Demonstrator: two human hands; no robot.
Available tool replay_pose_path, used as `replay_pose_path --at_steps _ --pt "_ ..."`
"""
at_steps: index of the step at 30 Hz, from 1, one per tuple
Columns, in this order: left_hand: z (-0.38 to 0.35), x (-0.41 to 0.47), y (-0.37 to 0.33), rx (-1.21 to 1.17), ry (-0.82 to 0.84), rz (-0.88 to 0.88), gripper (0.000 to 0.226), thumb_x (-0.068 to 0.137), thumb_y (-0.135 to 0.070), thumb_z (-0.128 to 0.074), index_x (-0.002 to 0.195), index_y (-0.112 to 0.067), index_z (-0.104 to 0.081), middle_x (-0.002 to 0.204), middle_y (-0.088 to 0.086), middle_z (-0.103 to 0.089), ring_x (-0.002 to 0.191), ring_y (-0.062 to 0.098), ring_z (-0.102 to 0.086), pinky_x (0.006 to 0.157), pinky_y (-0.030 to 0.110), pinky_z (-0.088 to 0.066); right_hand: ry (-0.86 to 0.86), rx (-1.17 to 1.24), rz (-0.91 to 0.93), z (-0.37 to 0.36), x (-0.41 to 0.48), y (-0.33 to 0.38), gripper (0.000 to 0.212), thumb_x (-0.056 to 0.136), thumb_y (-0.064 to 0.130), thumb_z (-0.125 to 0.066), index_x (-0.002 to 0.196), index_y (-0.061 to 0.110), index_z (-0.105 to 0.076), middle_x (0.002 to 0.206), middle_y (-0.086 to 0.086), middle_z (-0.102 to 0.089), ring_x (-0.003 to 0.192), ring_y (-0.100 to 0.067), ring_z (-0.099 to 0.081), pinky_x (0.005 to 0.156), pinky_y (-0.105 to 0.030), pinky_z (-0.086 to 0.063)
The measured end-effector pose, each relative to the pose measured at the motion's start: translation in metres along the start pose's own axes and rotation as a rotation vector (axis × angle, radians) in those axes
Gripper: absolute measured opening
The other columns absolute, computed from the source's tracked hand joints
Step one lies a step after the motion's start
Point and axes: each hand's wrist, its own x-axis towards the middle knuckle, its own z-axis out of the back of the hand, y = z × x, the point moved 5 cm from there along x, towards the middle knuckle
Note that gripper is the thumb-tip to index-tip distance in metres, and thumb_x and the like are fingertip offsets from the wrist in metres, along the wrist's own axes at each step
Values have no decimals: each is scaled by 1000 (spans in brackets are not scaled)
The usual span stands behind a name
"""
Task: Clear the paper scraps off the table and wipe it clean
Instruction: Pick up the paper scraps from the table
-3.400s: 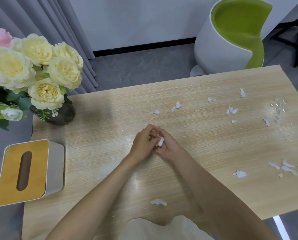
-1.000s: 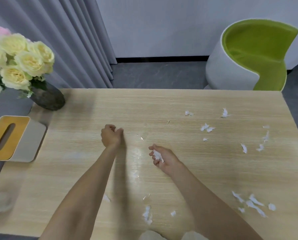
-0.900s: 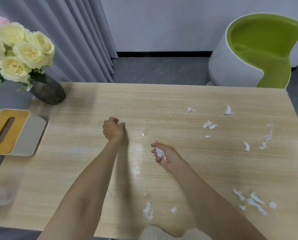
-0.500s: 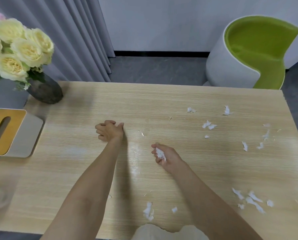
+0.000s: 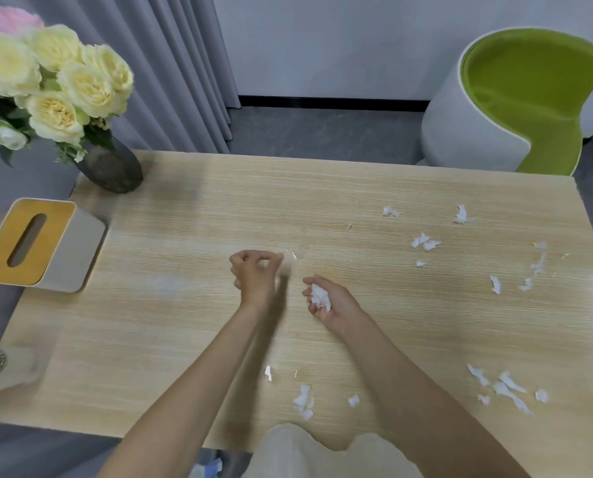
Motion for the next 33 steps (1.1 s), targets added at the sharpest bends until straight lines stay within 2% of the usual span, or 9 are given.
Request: replay_pose_path --at_steps 3,7,10,14,18,22,25,28,33 --pt "-6 -46 1 -27 133 -85 20 82 -28 -70 65 -34 -62 104 -12 -34 116 12 -38 108 39 -30 71 52 -15 -16 -1 -7 26 99 27 -44 93 6 -58 71 -5 -58 48 -9 -54 42 -17 -40" --pt "-7 -79 12 7 189 -145 21 87 -28 -65 70 -41 -62 105 -22 -31 111 8 -32 105 41 -35 130 65 -15 -16 -2 -18 33 98 35 -45 89 7 -62 107 -17 -58 92 -26 -58 76 -32 -47" --pt "-2 -88 22 10 172 -122 19 85 -30 -66 69 -39 -62 109 -17 -33 109 5 -30 107 43 -32 176 58 -59 -13 -10 -26 33 97 35 -46 91 6 -61 102 -14 -57 80 -21 -57 65 -27 -48" --pt "6 -89 28 -134 138 -50 10 73 -37 -73 67 -36 -65 106 -19 -38 116 7 -42 107 39 -34 215 22 -111 -14 -24 -33 30 98 31 -46 85 8 -61 72 -1 -64 52 -9 -58 40 -18 -41" --pt "32 -88 38 -222 -8 -28 11 88 -21 -65 78 -16 -62 106 2 -52 95 11 -54 86 21 -42 194 -31 -113 -12 -29 -41 34 99 29 -42 89 3 -62 64 -8 -64 45 -11 -54 37 -15 -39" --pt "80 -85 93 -20 -184 99 13 84 -14 -67 95 -11 -60 104 11 -58 93 24 -59 84 38 -49 132 -110 -123 -6 -31 -54 32 99 27 -43 89 3 -62 73 -12 -60 46 -10 -50 37 -15 -37" --pt "107 -89 135 164 -164 162 38 73 -20 -79 103 -8 -59 104 10 -60 96 25 -60 81 33 -50 112 -136 -151 -5 -40 -67 32 99 26 -43 88 3 -62 77 -13 -57 50 -11 -47 37 -15 -36" --pt "112 -95 147 354 -89 120 47 71 -32 -80 106 -14 -56 108 1 -48 99 21 -53 89 38 -47 103 -157 -166 -8 -48 -79 31 99 25 -43 88 3 -61 78 -13 -55 56 -13 -44 38 -15 -35" --pt "104 -89 136 536 -72 -15 21 82 -29 -70 96 -15 -64 108 6 -55 102 23 -53 89 33 -39 74 -175 -135 -5 -54 -90 30 98 25 -44 89 2 -62 76 -13 -58 56 -14 -47 38 -16 -38"
